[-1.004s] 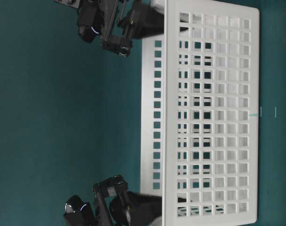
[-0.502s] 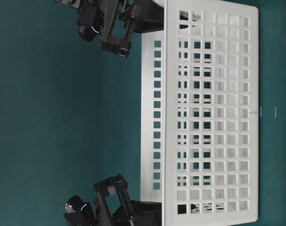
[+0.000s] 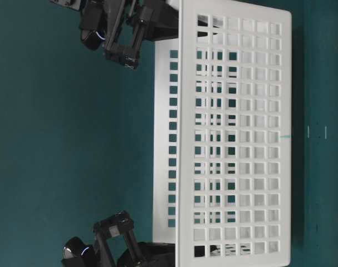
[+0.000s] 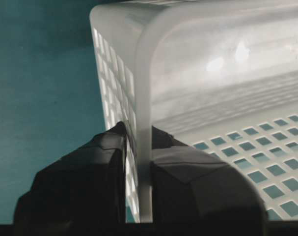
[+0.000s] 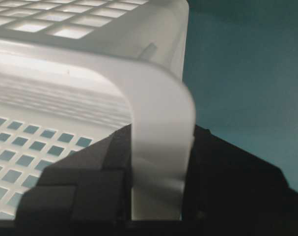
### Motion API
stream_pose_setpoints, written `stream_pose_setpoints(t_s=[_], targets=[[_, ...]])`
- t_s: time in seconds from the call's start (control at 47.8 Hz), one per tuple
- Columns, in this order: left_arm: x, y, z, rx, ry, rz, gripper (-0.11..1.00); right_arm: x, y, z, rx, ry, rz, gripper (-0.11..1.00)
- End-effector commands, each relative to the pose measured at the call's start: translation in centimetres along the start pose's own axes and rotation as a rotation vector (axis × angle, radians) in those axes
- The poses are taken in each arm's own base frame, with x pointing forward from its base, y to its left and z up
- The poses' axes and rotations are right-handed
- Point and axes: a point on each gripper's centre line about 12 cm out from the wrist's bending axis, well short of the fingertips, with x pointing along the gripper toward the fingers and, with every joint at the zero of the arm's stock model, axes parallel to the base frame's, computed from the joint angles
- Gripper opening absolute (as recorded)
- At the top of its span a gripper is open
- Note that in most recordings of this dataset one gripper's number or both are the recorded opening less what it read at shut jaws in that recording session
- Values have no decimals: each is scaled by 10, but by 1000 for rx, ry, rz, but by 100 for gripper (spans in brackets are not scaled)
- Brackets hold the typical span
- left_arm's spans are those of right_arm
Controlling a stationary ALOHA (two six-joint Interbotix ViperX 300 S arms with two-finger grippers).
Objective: Lift the white basket with both hands.
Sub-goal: 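Close left and right grippers on the basket's end rims, then lift the basket with both grippers and pull it toward the front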
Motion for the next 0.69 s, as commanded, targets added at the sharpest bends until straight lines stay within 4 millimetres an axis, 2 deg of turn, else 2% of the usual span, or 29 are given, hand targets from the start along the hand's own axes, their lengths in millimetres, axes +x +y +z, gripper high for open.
stream_pose_setpoints(t_s=[0.0, 0.23, 0.418, 0.669], targets=[[-8, -5, 3, 3, -14, -29, 5, -1, -1, -2, -11, 3, -7, 20], [-9, -7, -3, 17, -7, -34, 5, 1, 0, -8, -28, 14, -15, 20], [-10, -12, -20, 65, 18, -43, 5, 1, 2, -17, -50, 23, -15, 20], [-15, -18, -32, 100, 33, -68, 5, 1, 8, -37, -75, 44, -10, 20]])
